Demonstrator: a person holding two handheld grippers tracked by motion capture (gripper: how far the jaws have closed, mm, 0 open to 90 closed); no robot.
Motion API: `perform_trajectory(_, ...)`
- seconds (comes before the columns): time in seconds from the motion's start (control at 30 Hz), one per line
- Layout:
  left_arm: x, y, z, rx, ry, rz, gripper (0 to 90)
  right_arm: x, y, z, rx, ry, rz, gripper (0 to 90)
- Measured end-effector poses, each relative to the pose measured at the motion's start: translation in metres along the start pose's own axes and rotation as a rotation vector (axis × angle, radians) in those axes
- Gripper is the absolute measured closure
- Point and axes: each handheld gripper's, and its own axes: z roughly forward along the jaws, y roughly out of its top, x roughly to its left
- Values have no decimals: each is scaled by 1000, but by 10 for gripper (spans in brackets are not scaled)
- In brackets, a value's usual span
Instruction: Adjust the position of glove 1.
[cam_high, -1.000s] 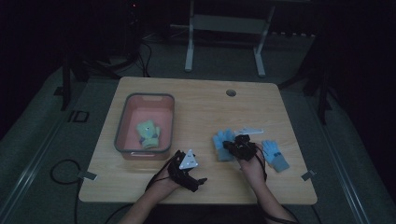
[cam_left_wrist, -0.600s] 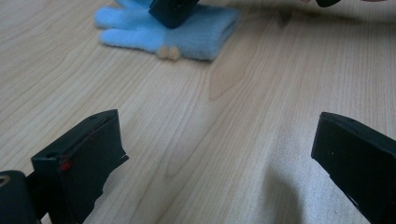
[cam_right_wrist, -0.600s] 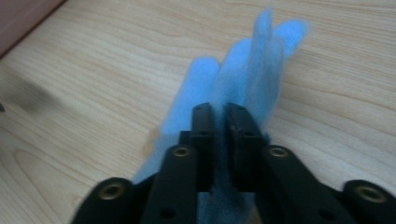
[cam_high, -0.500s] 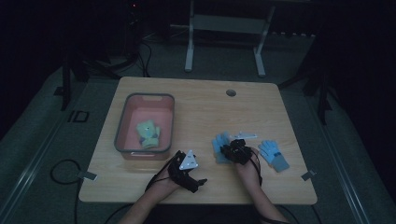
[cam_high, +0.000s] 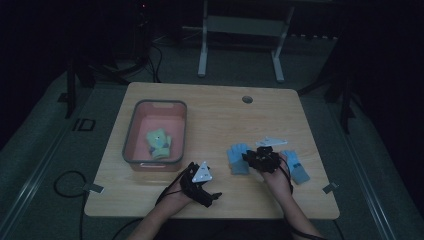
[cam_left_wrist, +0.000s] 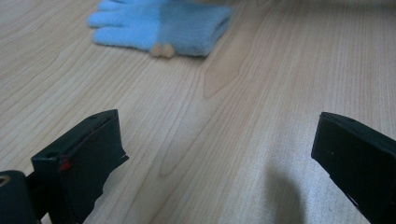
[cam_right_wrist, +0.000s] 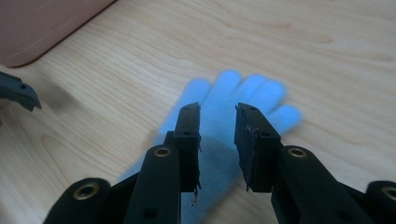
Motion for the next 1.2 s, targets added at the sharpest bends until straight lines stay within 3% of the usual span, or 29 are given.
perform_trajectory(0.07, 0, 0, 0, -3, -4, -1, 18, -8, 0, -8, 3, -14, -29, 703)
perform_trajectory(0.27, 1, -1, -1, -17, -13, -8, 18, -40, -7, -34, -2, -45, -43, 676)
perform_trajectory(0.5, 1, -1, -1, -21, -10, -6, 18, -78, -26, -58, 19, -72, -11, 653)
perform_trajectory(0.53, 1, -1, -1, -21, -10, -6, 18, -78, -26, -58, 19, -72, -11, 653)
perform_trajectory(0.6, 1, -1, -1, -21, -8, -5, 18, -97, -39, -67, 45, -92, 10, 647)
perform_trajectory(0.8, 1, -1, -1, -19, -6, -3, 18, -123, -61, -77, 82, -119, 47, 607)
perform_trajectory(1.0, 2, -1, -1, -20, -8, -2, 18, -126, -77, -76, 117, -116, 53, 596)
perform_trajectory(1.13, 2, -1, -1, -20, -9, -3, 18, -121, -81, -70, 131, -140, 13, 589)
perform_trajectory(1.2, 2, -1, -1, -22, -9, -3, 18, -118, -82, -68, 127, -153, -3, 644)
